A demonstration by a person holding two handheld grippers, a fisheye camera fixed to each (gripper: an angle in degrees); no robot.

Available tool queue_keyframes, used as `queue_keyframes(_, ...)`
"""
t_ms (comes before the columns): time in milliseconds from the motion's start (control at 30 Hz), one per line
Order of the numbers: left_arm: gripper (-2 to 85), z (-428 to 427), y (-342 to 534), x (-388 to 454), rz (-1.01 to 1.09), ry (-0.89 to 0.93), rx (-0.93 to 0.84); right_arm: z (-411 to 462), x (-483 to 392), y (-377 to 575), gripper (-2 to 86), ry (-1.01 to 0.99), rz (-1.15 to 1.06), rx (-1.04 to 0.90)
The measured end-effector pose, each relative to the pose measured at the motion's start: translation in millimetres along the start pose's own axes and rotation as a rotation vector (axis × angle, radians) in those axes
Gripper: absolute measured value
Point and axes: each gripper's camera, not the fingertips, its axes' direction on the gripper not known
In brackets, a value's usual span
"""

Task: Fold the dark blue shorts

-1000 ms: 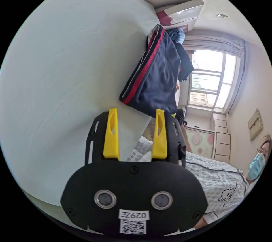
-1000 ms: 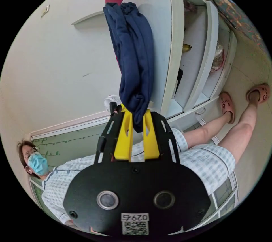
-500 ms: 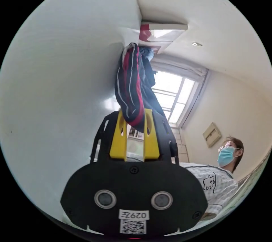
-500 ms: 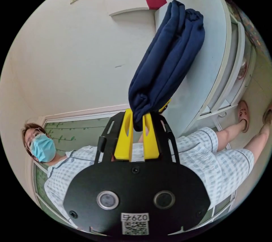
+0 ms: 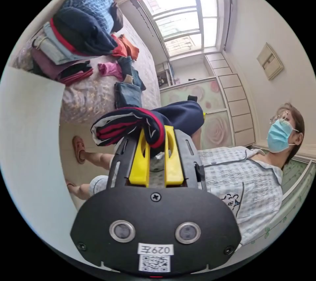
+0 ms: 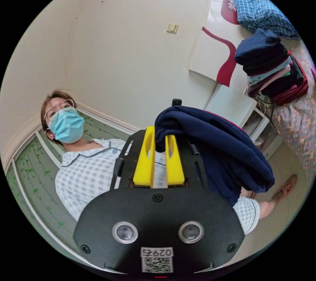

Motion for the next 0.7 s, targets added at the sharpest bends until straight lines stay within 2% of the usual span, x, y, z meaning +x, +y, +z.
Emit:
queue_keyframes(100, 6.4, 79.2, -101.3, 18.7, 0.082, 0.03, -0.066, -94.7, -30.7, -16.9, -0.2, 0.126, -0.037, 0.118)
queue_keyframes(233, 6.4, 197.6, -226.7, 91.6, 0.289, -0.054, -0.143, -209.6, -93.2, -31.0, -0.2, 0.36, -0.118, 0.285)
queue_keyframes(333, 6.6, 284.8, -277.7, 119.4, 0.361, -0.136, -0.203, -275.6, -107.1, -26.9, 0.0, 0.515, -0.033, 0.388)
queue_keyframes(467, 5.2, 396.8, -299.6, 73.1, 0.21, -0.254, -0.397, -347.3, -49.6, -1.8, 0.5, 0.658, 0.298, 0.518)
queue_keyframes(533, 0.1, 442.5, -280.9, 22.7, 0.108, -0.341, -0.545, -393.2, 27.4, 33.3, 0.7, 0.737, 0.627, 0.607)
queue_keyframes(600, -0.5, 449.3, -254.0, -9.4, 0.029, -0.357, -0.614, -413.6, 79.3, 63.7, 0.4, 0.713, 0.877, 0.586)
queue_keyframes(667, -0.8, 435.3, -222.9, -33.1, -0.036, -0.348, -0.653, -414.5, 96.3, 78.6, 0.4, 0.65, 0.917, 0.599)
queue_keyframes(700, -0.9, 417.3, -200.4, -47.9, -0.1, -0.352, -0.67, -408.7, 90.5, 77.3, 0.6, 0.633, 0.846, 0.666)
